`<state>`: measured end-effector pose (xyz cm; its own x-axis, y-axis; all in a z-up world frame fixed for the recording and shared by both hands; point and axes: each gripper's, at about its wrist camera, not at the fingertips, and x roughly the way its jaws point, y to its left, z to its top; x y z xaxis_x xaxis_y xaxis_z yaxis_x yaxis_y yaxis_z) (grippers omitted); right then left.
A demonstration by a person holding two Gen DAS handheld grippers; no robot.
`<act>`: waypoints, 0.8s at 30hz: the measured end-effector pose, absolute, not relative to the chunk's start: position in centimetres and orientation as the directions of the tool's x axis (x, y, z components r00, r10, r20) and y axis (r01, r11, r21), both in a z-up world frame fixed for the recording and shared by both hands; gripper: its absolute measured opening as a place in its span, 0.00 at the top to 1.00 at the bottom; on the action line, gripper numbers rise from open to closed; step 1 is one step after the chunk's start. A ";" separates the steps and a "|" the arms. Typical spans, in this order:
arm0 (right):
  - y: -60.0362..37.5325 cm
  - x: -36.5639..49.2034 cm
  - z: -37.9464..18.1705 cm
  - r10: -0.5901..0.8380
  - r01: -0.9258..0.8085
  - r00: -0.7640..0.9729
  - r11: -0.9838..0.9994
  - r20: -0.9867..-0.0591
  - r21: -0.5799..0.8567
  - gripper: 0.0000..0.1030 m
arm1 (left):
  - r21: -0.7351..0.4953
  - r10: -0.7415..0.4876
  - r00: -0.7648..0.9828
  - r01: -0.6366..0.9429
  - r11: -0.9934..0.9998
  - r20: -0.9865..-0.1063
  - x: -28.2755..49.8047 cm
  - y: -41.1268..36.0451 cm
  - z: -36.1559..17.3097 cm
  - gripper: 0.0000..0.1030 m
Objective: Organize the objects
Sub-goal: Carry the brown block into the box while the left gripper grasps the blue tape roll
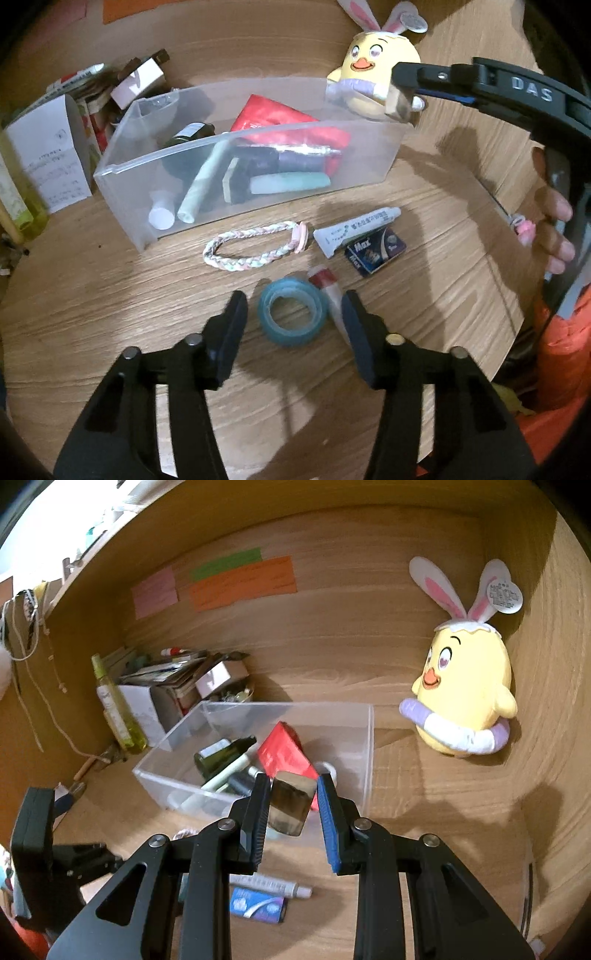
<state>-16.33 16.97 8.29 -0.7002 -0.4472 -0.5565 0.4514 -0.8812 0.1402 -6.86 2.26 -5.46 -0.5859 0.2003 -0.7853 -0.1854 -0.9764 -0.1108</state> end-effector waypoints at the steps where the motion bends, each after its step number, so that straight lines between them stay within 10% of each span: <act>1: 16.8 -16.9 8.2 -0.445 0.449 -0.700 -0.882 -0.559 0.139 0.77 | -0.114 0.202 -0.586 -0.184 -0.976 -0.785 -7.0 2.2 -5.5 0.62; 24: 12.7 -21.9 4.6 -0.365 0.467 -0.621 -0.883 -0.694 0.046 0.75 | -0.137 0.132 -0.760 -0.058 -0.989 -0.637 -8.6 -3.2 1.5 0.63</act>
